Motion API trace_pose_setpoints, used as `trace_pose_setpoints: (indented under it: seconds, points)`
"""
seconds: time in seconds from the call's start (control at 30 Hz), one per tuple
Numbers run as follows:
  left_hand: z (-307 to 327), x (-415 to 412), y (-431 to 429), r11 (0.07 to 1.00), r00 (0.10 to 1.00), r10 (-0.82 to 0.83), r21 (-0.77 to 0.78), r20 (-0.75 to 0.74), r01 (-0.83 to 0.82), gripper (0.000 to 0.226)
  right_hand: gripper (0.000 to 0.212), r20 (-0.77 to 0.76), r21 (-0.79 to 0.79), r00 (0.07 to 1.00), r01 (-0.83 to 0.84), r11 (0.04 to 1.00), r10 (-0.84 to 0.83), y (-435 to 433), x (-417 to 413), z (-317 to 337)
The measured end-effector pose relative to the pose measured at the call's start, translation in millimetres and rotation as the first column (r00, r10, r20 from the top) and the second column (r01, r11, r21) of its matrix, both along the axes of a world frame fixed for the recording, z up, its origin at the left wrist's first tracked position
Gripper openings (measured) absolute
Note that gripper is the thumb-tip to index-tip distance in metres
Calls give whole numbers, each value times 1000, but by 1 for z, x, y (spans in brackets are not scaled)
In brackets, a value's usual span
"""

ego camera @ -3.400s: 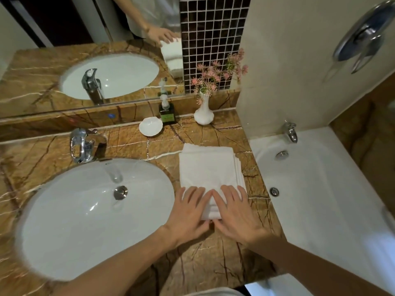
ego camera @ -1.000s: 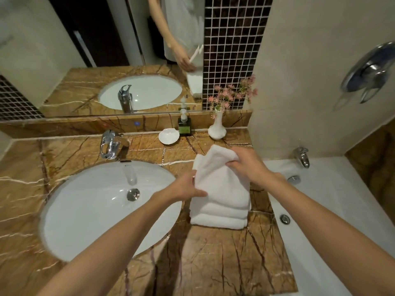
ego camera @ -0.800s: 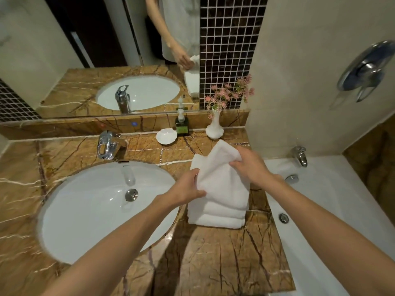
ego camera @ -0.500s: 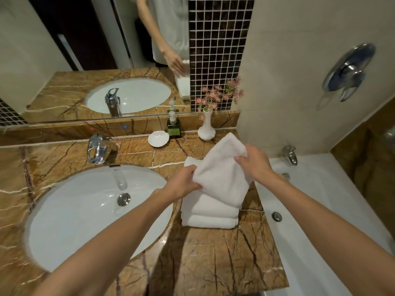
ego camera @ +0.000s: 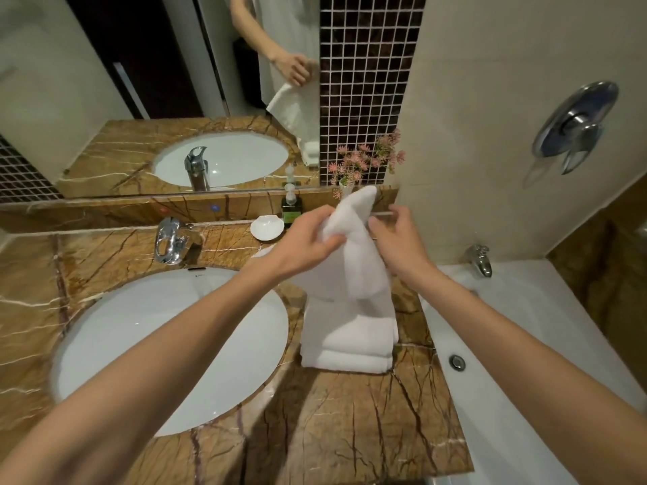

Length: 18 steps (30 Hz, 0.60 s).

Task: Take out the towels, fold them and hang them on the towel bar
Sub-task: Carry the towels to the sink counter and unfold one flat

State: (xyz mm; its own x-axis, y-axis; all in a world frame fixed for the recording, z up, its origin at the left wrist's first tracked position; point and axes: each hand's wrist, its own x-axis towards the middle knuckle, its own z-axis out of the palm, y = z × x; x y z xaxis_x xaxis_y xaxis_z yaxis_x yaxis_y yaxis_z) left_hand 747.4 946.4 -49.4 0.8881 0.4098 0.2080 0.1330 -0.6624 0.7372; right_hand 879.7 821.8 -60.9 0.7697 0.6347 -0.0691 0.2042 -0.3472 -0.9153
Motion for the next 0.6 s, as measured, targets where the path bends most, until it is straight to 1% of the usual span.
trace_pose_setpoints:
  seconds: [0.1, 0.2, 0.27, 0.43, 0.6]
  points:
    - [11, -16, 6, 998, 998, 39, 50, 41, -41, 22, 32, -48, 49, 990, -128, 990, 131, 20, -29, 18]
    - [19, -39, 13, 997, 999, 53, 52, 10, -54, 22, 42, -187, 49, 948, -252, 966, 257, 39, -50, 31]
    - [22, -56, 16, 996, 998, 66, 57, -16, -65, 24, 45, -205, 28, 922, -329, 944, 328, 50, -64, 37]
    - [21, -103, 24, 983, 983, 178, 47, -34, -176, 39, 32, -197, -24, 906, -386, 922, 374, 75, -109, 41]
    - [14, -150, 35, 937, 940, 338, 103, -38, -333, 43, 28, -210, 12, 887, -417, 909, 410, 97, -158, 40]
